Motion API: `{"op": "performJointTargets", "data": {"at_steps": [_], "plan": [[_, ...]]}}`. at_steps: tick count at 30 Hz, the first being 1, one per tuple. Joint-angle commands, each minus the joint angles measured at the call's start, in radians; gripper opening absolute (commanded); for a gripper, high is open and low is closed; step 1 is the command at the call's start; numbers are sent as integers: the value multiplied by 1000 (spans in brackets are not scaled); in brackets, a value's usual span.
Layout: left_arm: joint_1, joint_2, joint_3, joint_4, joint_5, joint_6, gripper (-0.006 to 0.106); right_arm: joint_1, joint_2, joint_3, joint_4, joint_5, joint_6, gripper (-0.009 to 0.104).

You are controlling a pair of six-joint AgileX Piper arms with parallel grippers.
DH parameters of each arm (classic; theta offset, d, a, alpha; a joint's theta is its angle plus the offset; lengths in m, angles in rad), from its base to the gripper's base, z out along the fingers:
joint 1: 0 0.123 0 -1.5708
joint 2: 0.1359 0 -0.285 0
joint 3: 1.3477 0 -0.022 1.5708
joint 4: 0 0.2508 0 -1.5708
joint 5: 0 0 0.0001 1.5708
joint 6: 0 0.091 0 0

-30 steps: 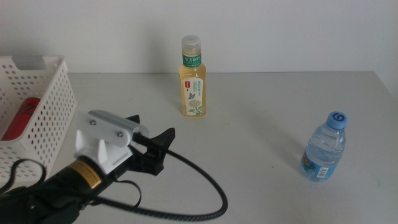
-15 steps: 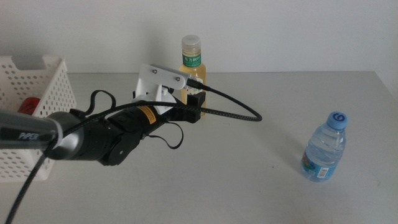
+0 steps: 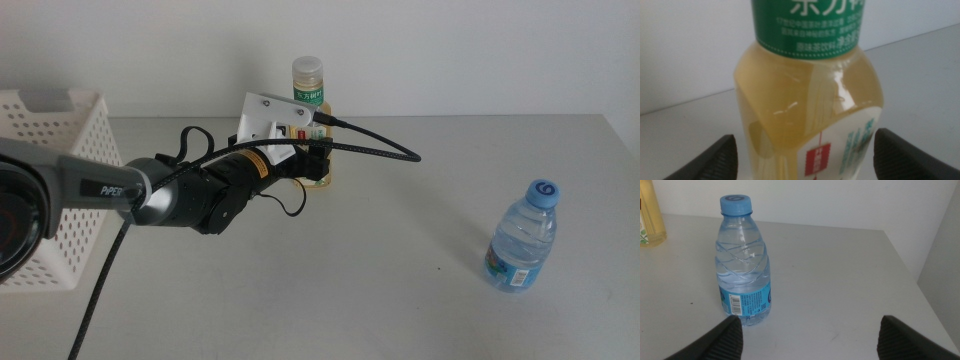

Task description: Use arms to grab the bottles and put them into the dustbin to the left of the table.

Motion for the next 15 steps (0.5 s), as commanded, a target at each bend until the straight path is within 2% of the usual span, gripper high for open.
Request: {"op": "performJointTargets", "data": {"at_steps": [1,15], "plan": [[2,-33,-58,-18,-68,-8,92,-6,8,-10,-9,-76,-5,94],[20,57,-214,-49,-35,-7,92,-6,8,-10,-9,-76,-5,94]]}}
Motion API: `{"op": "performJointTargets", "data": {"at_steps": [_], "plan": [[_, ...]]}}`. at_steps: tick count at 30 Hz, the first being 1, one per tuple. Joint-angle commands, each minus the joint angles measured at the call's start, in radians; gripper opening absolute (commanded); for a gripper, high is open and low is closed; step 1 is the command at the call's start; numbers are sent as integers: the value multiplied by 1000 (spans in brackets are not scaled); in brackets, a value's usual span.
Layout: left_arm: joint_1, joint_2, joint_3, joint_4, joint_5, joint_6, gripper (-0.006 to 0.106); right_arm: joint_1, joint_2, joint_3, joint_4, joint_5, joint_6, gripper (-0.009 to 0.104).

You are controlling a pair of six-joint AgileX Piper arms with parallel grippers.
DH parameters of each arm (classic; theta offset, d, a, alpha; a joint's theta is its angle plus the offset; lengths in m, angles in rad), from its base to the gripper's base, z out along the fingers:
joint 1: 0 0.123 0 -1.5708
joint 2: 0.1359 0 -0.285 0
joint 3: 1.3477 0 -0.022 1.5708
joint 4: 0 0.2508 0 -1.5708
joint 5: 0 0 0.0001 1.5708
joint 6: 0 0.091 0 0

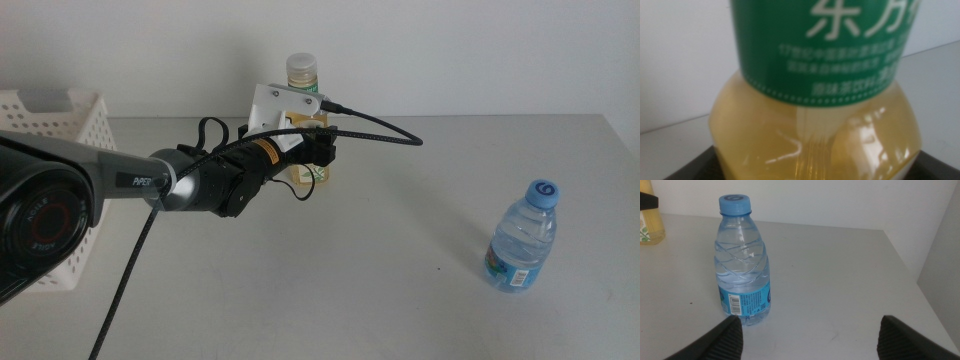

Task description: Use arms to grab the bottles and put them into the dustbin to the left of the table.

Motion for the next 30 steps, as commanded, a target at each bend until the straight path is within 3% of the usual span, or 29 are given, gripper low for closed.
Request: {"op": "performJointTargets", "data": {"at_steps": [1,7,10,15,16,20,24,30], "plan": [[10,-60,-47,-31,-70,-10,92,-6,8,-10,-9,-76,-5,94],[10,-60,-66,-31,-80,-10,91,-6,8,-10,-9,-76,-6,94],[11,-60,-66,-32,-88,-13,82,-6,8,-10,-9,-76,-5,94],[11,-60,-66,-32,-57,-18,49,-6,8,-10,-9,-76,-5,94],[11,-60,-66,-31,-51,-23,33,-6,8,-10,-9,-76,-5,94],[11,-97,-73,22,59,-21,-1,-6,8,-10,-9,-76,-5,94],[11,-182,-125,89,302,-21,-2,-6,8,-10,-9,-76,-5,94],[11,-324,-255,112,667,0,-2,-6,8,-10,-9,-76,-5,94]]}}
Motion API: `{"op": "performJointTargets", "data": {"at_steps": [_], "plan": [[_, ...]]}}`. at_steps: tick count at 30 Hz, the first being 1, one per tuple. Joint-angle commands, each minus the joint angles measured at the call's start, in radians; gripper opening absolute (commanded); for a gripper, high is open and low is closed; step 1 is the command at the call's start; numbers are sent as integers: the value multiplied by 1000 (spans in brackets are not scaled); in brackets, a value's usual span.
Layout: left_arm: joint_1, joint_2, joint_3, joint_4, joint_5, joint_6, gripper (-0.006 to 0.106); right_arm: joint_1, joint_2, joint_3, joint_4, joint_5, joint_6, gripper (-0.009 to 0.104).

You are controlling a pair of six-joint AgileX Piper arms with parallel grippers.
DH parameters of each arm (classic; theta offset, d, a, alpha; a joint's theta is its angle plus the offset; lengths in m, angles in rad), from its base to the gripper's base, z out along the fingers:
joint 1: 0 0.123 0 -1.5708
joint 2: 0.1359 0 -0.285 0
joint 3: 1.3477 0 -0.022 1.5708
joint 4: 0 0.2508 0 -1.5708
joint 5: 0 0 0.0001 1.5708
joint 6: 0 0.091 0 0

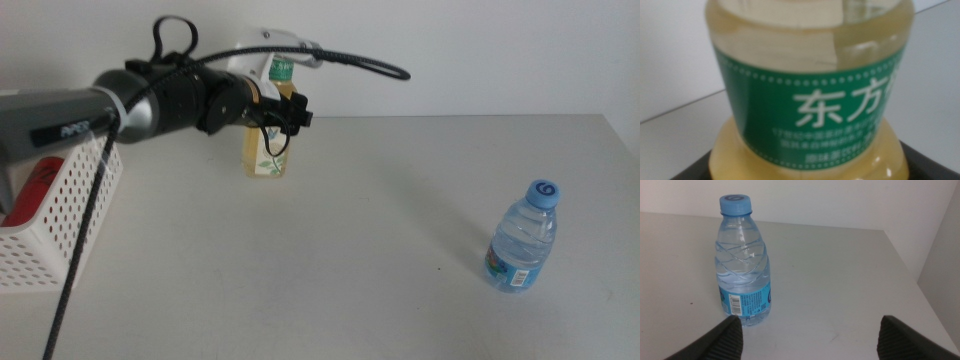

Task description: Use arms to grab the bottles and put them into the dustbin to the left of the table.

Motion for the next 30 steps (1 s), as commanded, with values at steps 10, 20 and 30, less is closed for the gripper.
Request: {"op": "performJointTargets", "data": {"at_steps": [10,20,30], "plan": [[124,-209,-466,-179,632,279,-2,-6,8,-10,-9,-76,-5,94],[489,-209,-604,-336,1042,461,-2,-6,8,-10,-9,-77,-5,94],[670,-119,-601,-417,1145,488,-2,-6,8,-10,-9,-77,-5,94]]}}
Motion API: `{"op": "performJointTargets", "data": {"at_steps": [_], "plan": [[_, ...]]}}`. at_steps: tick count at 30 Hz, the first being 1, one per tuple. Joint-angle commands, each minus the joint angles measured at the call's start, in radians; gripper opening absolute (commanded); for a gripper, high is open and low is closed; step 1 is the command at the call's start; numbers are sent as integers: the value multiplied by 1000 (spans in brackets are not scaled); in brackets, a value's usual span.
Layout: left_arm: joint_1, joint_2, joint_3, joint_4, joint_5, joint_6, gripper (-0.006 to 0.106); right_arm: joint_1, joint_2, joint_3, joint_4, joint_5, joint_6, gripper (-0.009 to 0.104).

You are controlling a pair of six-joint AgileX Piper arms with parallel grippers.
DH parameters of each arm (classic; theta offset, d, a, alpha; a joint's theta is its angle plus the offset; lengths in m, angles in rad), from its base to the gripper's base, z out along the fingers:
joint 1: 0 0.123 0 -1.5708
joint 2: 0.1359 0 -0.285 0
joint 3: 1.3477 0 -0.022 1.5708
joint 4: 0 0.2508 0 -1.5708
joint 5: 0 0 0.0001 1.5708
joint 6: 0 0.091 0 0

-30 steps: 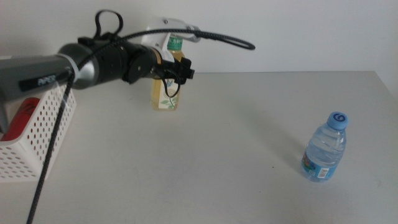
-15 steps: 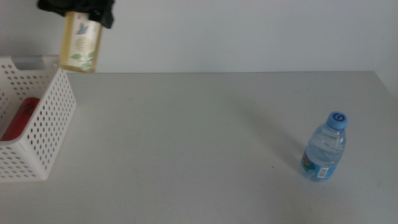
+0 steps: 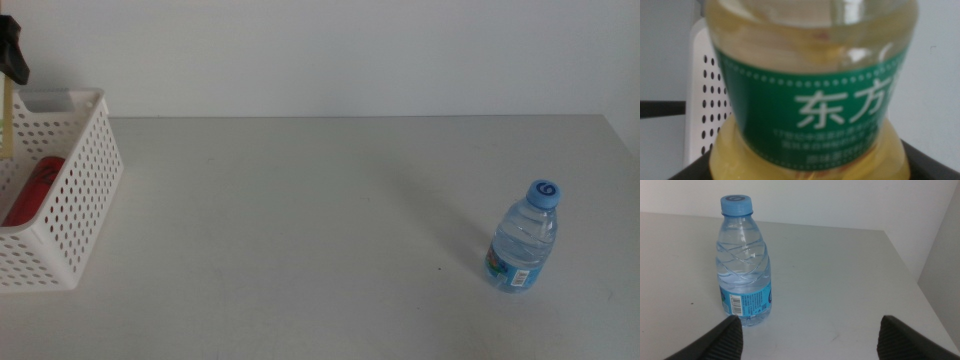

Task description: Use arms to grab the bottles and put them into the dustbin to the left of the table.

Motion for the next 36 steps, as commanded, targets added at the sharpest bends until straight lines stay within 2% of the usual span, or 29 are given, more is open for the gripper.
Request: {"op": "performJointTargets", "data": {"at_steps": [1,8,13,16,20,22,36], "plan": [[4,-31,-41,-52,32,5,-2,-6,8,-10,-9,-77,-5,94],[4,40,77,-53,32,4,1,-6,8,-10,-9,-77,-4,94],[4,67,164,-58,28,10,19,-6,8,-10,-9,-77,-5,94],[4,77,172,-61,20,36,38,-6,8,-10,-9,-77,-5,94],[4,81,172,-68,20,61,77,-6,8,-10,-9,-77,-5,94],[4,81,172,-73,32,56,93,-6,8,-10,-9,-77,-6,94],[-62,-79,172,-104,7,1,94,-6,8,-10,-9,-77,-5,94]]}}
